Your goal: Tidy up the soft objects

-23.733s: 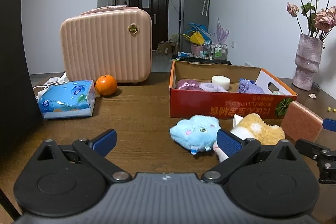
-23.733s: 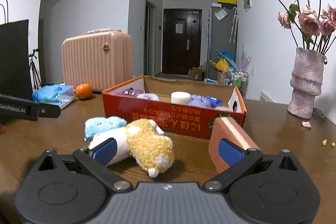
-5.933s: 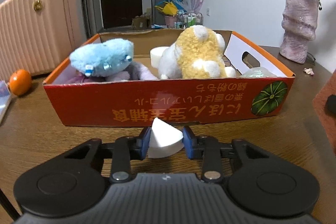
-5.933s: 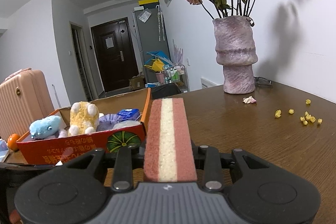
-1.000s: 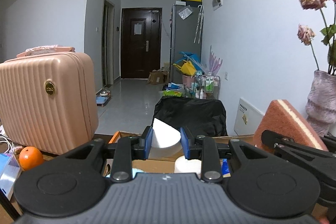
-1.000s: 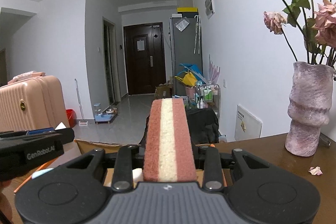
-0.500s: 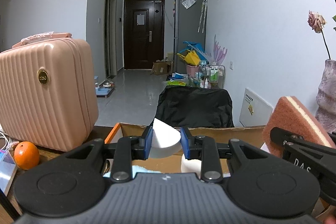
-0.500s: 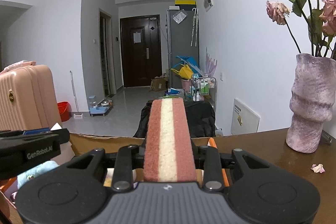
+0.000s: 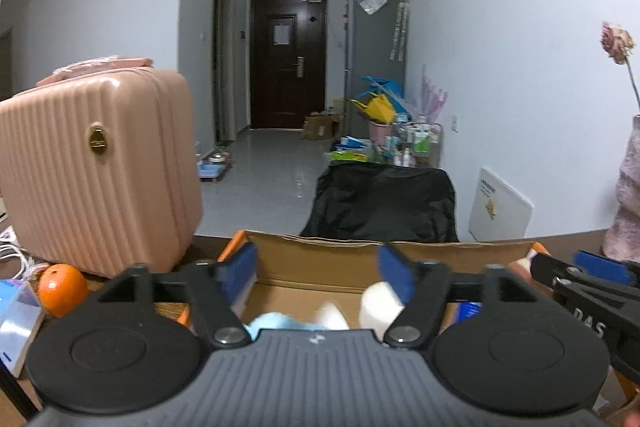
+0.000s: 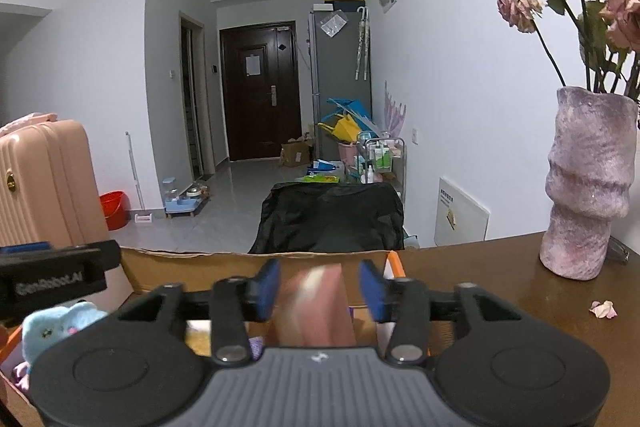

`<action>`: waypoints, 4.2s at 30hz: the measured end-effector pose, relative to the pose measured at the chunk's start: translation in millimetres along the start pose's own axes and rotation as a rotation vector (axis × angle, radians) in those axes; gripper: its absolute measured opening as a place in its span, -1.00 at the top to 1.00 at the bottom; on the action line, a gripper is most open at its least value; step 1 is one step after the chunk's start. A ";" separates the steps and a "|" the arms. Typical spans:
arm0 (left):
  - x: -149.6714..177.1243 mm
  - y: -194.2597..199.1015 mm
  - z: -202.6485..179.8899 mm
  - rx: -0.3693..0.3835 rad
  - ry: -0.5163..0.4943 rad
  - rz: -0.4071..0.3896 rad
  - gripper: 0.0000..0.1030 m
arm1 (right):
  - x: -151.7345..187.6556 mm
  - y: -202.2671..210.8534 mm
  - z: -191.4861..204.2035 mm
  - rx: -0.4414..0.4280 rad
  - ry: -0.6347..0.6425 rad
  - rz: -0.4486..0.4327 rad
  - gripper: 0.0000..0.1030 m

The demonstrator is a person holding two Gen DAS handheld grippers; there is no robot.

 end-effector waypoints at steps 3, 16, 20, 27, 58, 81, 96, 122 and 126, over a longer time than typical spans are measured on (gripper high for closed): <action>-0.7 0.7 4.4 -0.031 0.010 -0.015 -1.00 | 0.6 2.3 -2.6 0.014 -0.014 -0.014 -0.61; -4.6 1.4 9.9 -0.056 0.023 -0.029 -1.00 | 0.8 5.3 -9.6 0.043 -0.039 -0.036 -1.00; -5.3 2.5 10.5 -0.054 0.021 -0.031 -1.00 | 0.0 8.0 -8.8 0.042 -0.040 -0.043 -1.00; -10.1 16.7 19.7 -0.055 0.013 -0.058 -1.00 | -5.7 22.5 -9.5 0.030 -0.043 -0.078 -1.00; 15.8 232.4 76.0 0.100 -0.040 -0.139 -1.00 | 16.7 234.7 -0.7 -0.038 0.067 -0.232 -1.00; 131.0 367.7 110.5 0.187 -0.097 0.015 -1.00 | 139.7 368.1 27.6 -0.123 0.094 -0.075 -1.00; 146.5 393.1 118.1 0.200 -0.081 0.034 -1.00 | 145.7 402.1 32.1 -0.121 0.093 -0.100 -1.00; 146.2 393.3 117.8 0.201 -0.082 0.033 -1.00 | 145.5 403.2 32.7 -0.120 0.095 -0.103 -1.00; 145.7 394.5 118.7 0.200 -0.084 0.033 -1.00 | 145.5 403.6 32.9 -0.121 0.095 -0.103 -1.00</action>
Point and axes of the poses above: each gripper's, at about its wrist camera, not at the fingertips, and y roughly against the way its jaws point, z to its left, x to its underside, the point moved 3 cm from there along -y, roughly the way its jaws point, and after that the axes turned 12 degrees about y, right-handed, at the moved point
